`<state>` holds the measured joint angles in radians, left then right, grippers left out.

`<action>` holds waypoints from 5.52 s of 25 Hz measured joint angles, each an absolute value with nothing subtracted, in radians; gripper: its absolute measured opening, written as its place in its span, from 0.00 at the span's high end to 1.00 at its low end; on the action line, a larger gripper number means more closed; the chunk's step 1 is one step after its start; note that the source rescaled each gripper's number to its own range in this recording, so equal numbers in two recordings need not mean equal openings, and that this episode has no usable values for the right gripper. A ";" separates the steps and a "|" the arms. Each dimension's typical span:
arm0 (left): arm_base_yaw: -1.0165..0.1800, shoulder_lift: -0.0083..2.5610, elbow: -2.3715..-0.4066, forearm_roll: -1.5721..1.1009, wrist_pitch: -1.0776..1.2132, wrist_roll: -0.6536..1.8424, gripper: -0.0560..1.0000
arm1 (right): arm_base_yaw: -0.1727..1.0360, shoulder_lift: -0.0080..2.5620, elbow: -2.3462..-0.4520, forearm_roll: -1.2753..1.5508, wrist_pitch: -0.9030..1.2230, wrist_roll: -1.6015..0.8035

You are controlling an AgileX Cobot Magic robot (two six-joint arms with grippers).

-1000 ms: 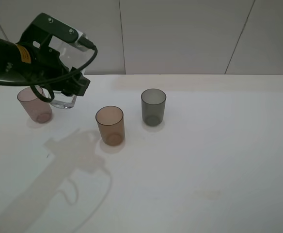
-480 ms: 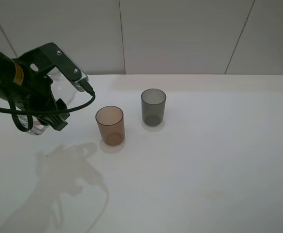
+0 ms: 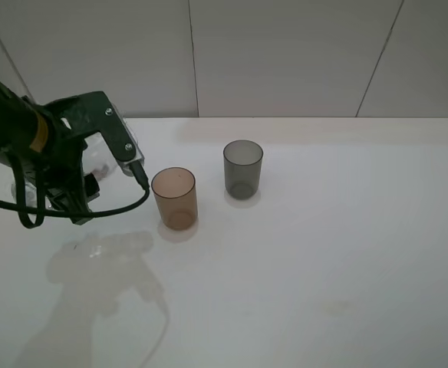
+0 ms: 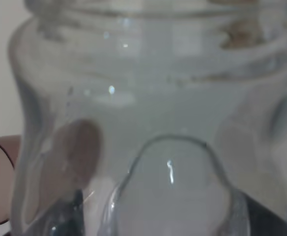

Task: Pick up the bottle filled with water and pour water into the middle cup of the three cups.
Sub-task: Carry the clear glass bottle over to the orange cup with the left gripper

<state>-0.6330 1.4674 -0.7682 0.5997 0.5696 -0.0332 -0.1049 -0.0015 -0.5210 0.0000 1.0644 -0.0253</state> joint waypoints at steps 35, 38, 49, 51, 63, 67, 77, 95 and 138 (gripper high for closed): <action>-0.682 1.687 -0.859 0.855 0.574 -0.033 0.94 | -0.105 -0.001 -0.521 0.000 1.064 -0.025; -0.682 1.689 -0.859 0.884 0.589 -0.033 0.94 | -0.105 -0.001 -0.521 0.000 1.064 -0.025; -0.682 1.689 -0.859 1.000 0.587 -0.033 0.94 | -0.105 -0.001 -0.521 0.000 1.064 -0.025; -0.682 1.689 -0.859 1.019 0.585 -0.033 0.94 | -0.105 -0.001 -0.521 0.000 1.064 -0.025; -0.682 1.689 -0.859 1.125 0.582 -0.033 0.94 | -0.105 -0.001 -0.521 0.000 1.064 -0.025; -0.682 1.689 -0.859 1.143 0.582 -0.033 0.94 | -0.105 -0.001 -0.521 0.000 1.064 -0.025; -0.682 1.689 -0.859 1.146 0.581 -0.033 0.94 | -0.105 -0.001 -0.521 -0.006 1.064 -0.025; -0.682 1.689 -0.859 1.153 0.579 0.065 0.94 | -0.105 -0.001 -0.521 0.000 1.064 -0.025; -0.682 1.689 -0.859 1.329 0.507 0.185 0.94 | -0.105 -0.001 -0.521 0.000 1.064 -0.025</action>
